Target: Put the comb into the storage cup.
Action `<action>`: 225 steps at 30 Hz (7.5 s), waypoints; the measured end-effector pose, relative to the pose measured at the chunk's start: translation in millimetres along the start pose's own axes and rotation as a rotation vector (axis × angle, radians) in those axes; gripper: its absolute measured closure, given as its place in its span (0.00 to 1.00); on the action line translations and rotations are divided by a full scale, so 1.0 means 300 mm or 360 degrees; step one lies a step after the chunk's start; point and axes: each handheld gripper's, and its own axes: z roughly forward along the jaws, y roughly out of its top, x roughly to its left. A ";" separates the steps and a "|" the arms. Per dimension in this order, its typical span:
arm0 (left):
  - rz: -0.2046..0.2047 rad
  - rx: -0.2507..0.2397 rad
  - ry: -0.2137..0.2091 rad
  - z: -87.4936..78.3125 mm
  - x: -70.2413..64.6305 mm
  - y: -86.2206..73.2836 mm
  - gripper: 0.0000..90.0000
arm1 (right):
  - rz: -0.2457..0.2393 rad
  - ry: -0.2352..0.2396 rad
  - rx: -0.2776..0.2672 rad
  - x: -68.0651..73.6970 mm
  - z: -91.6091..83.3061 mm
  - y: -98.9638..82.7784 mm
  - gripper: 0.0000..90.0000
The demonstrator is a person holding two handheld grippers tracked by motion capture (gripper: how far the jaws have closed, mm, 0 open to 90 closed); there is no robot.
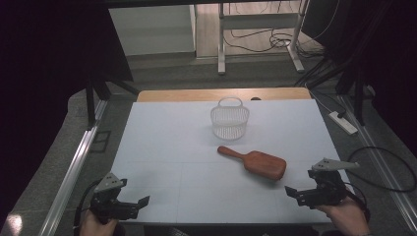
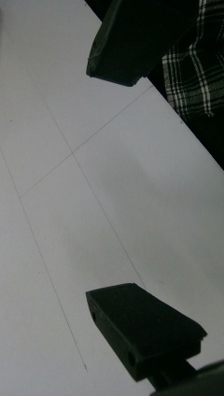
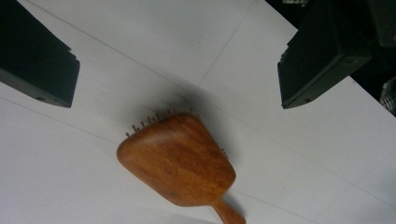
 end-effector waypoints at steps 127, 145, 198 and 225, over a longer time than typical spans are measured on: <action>0.0000 0.0008 -0.0068 0.006 0.011 0.006 0.01 | -0.0203 0.0009 0.0398 0.053 0.524 0.419 0.00; 0.0002 0.0009 -0.0067 0.007 0.011 0.006 0.01 | -0.0231 0.0005 0.0449 0.055 0.567 0.441 0.34; 0.0026 0.0027 -0.0049 0.010 0.004 0.008 0.02 | -0.0307 0.0039 0.0622 0.091 0.680 0.386 0.99; 0.0032 0.0035 -0.0049 0.011 0.002 0.009 0.02 | -0.0446 0.0186 0.0641 0.203 0.573 0.278 0.99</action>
